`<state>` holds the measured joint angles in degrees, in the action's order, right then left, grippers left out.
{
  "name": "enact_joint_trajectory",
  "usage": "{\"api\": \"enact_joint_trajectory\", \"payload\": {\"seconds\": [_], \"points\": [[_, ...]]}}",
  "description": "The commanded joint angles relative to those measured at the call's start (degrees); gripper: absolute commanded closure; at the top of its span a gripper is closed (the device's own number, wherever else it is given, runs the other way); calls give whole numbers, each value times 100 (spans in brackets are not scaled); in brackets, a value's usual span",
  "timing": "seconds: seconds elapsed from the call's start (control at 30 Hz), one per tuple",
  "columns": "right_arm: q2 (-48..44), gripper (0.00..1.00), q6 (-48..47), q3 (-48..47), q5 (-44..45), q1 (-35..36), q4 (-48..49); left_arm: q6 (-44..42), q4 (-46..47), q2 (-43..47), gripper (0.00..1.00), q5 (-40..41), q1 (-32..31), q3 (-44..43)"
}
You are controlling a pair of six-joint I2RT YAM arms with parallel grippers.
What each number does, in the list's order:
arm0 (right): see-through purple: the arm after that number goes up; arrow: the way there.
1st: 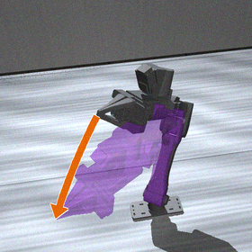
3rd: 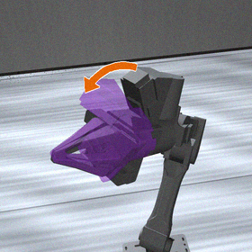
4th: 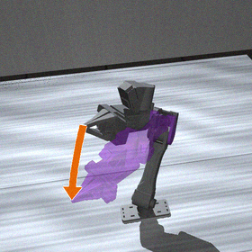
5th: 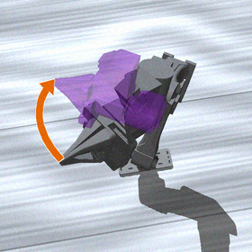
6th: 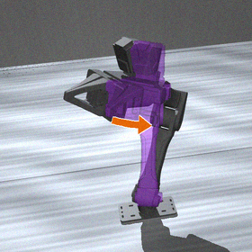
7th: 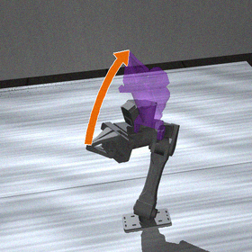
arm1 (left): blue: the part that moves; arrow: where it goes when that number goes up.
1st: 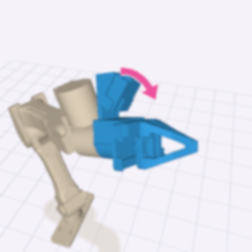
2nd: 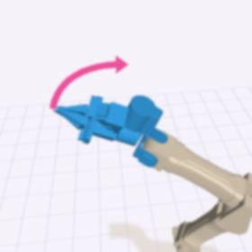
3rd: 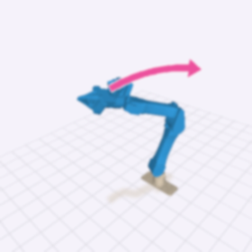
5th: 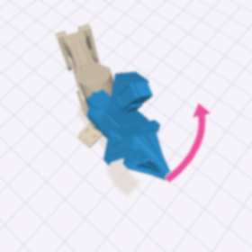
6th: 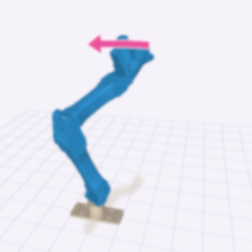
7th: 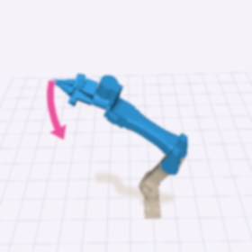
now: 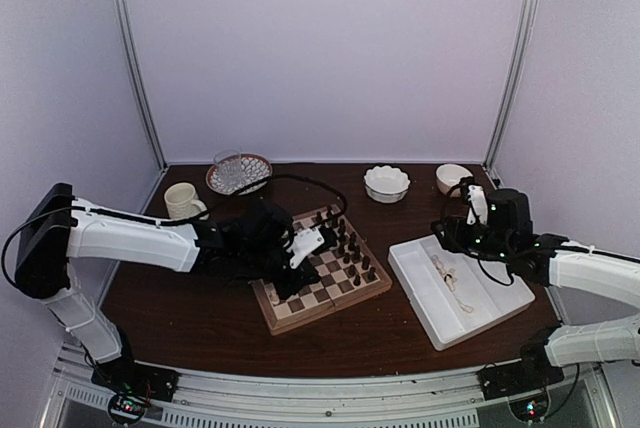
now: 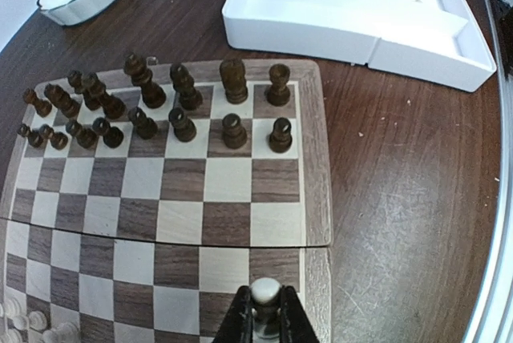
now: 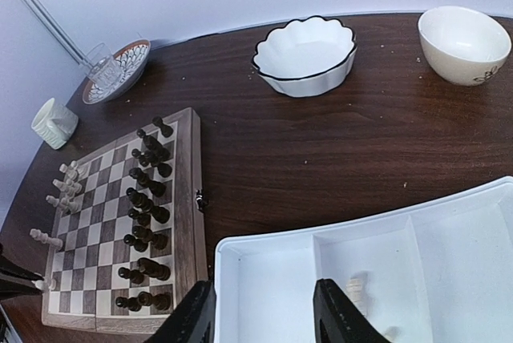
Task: Set up the chess pieces on the board
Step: Pick up the pawn from the chessboard, then place the pawn on the chessboard.
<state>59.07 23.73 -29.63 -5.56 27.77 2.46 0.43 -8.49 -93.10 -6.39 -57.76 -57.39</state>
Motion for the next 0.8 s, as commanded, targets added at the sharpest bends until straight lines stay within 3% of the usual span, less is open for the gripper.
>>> {"api": "enact_joint_trajectory", "payload": {"seconds": [0.0, 0.3, 0.6, 0.77], "points": [[48, 56, -80, 68, -173, 61, 284, 900, 1829, 227, 93, 652, -222, 662], [43, 55, -52, 107, -173, 62, 329, 895, 2690, 301, 89, 2680, -1107, 1169], [-24, 55, -34, 140, -165, 62, 339, 1415, 3559, -60, 90, 3657, -1329, 1527], [-29, 55, -35, 153, -133, 57, 334, 1532, 3586, -400, 92, 4339, -1549, 1386]]}}
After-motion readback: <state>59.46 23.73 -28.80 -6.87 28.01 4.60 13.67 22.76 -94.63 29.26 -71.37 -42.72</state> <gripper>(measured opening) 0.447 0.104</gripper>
